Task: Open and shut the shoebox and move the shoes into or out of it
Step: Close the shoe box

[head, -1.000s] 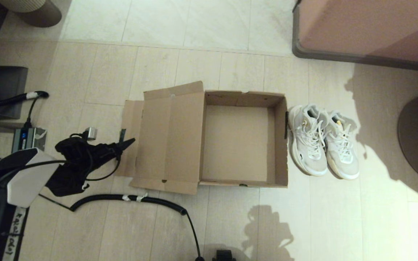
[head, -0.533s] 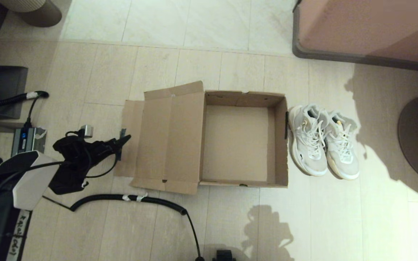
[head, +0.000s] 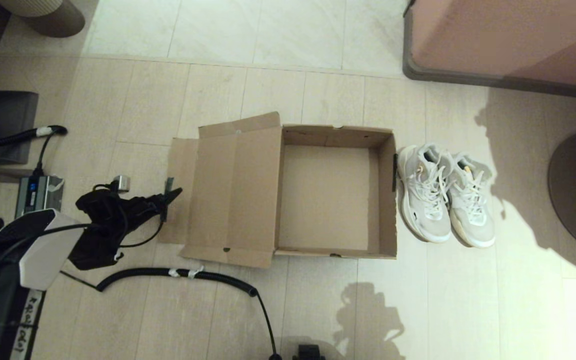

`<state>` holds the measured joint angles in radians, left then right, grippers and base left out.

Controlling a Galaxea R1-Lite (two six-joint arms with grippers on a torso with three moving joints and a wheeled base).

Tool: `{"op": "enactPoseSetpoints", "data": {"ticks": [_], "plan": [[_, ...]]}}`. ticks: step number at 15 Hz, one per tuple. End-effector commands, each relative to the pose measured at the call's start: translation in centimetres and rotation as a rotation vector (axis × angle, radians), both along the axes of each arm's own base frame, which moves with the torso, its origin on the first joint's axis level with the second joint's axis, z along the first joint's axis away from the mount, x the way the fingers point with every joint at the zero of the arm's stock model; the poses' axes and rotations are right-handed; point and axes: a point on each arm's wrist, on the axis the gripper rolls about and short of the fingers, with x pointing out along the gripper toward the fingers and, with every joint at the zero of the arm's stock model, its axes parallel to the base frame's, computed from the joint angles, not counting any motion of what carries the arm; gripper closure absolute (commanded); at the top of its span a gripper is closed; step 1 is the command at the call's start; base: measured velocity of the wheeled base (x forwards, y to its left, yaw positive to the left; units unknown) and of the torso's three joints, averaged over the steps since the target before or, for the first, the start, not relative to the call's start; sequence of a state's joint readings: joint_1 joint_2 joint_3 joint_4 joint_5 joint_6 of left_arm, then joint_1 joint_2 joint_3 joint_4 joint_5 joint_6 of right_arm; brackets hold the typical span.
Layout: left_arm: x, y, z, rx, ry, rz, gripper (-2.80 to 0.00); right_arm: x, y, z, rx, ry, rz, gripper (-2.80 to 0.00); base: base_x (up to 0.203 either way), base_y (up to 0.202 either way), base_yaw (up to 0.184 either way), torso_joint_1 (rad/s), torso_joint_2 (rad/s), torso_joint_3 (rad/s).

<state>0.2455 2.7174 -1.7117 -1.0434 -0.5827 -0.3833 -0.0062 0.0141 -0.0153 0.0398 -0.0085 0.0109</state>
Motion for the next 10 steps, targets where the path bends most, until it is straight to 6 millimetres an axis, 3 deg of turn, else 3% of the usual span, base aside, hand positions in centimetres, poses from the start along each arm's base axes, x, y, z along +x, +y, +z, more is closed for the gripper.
{"op": "enactPoseSetpoints", "data": {"ticks": [1,10], "plan": [[-0.2,-0.3,0.4,-0.004,0.002,-0.007,-2.8,0.1,0.0,0.0,0.0,0.014,0.002,0.0,0.0,0.0,0.0,0.0,0.0,0.0],[-0.4,-2.8,0.1,-0.019,0.039,-0.056,-2.8,0.2,0.0,0.0,0.0,0.021,0.001,0.0,0.0,0.0,0.0,0.0,0.0,0.0]]}}
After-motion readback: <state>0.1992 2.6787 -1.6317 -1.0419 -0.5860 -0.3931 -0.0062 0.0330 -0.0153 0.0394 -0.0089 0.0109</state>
